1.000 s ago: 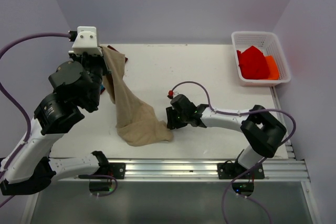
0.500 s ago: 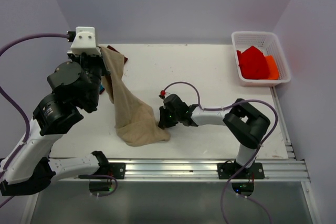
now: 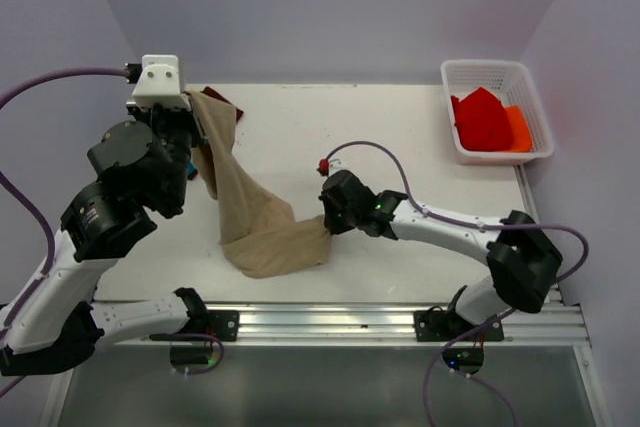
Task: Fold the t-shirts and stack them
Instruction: Flatten the tshirt out
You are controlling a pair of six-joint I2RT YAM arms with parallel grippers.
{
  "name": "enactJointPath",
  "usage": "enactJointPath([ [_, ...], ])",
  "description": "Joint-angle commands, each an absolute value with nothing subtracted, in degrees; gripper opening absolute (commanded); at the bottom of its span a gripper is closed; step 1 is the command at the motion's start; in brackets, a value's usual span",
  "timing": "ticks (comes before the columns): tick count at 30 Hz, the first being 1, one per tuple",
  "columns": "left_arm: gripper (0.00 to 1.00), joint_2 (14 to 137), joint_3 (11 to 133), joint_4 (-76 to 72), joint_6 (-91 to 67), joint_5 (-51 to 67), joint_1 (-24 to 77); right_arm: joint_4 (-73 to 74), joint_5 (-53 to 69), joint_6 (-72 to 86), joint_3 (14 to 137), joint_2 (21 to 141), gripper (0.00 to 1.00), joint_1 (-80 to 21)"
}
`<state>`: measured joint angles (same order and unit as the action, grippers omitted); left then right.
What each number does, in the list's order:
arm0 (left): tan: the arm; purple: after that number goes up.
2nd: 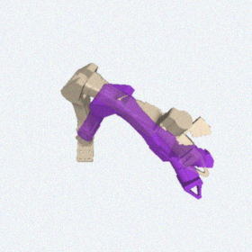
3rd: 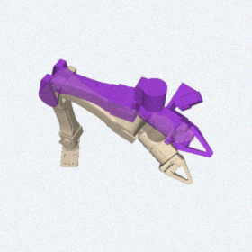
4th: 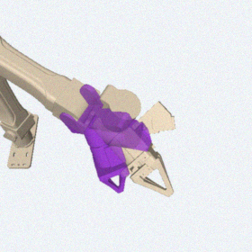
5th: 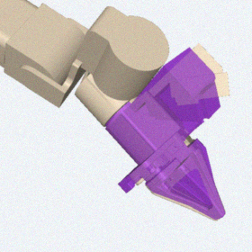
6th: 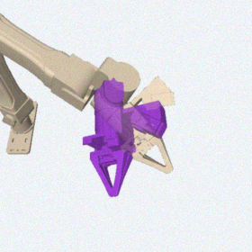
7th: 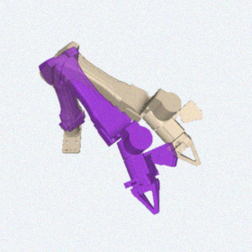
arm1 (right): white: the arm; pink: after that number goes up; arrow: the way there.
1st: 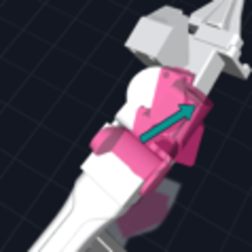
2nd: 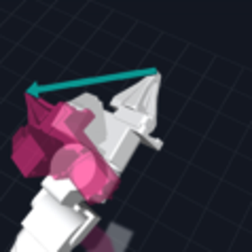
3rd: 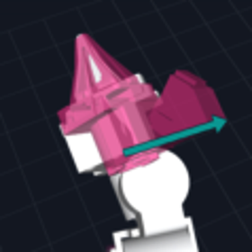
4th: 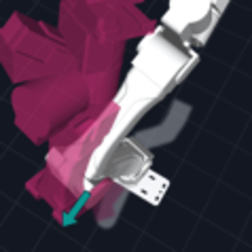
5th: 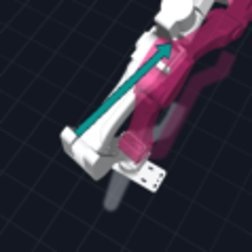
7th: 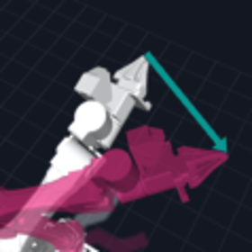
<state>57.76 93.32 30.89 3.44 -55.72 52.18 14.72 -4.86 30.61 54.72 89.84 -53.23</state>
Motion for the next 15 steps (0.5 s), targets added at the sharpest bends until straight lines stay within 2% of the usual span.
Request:
enactJointPath([
  [1, 0.00, 57.1, 92.6, 28.0, 1.9, -56.1, 52.2, 25.9, -20.5, 24.5, 62.1, 80.8, 0.00, -53.0],
  [5, 0.00, 56.9, 91.1, 26.5, 2.8, -56.8, 52.2, 33.2, -30.7, 20.9, 66.7, 76.4, 0.00, -50.0],
  [15, 0.00, 57.4, 90.2, 24.2, 4.3, -57.7, 52.2, 32.9, -42.2, 16.0, 72.8, 70.5, 0.00, -35.7],
])
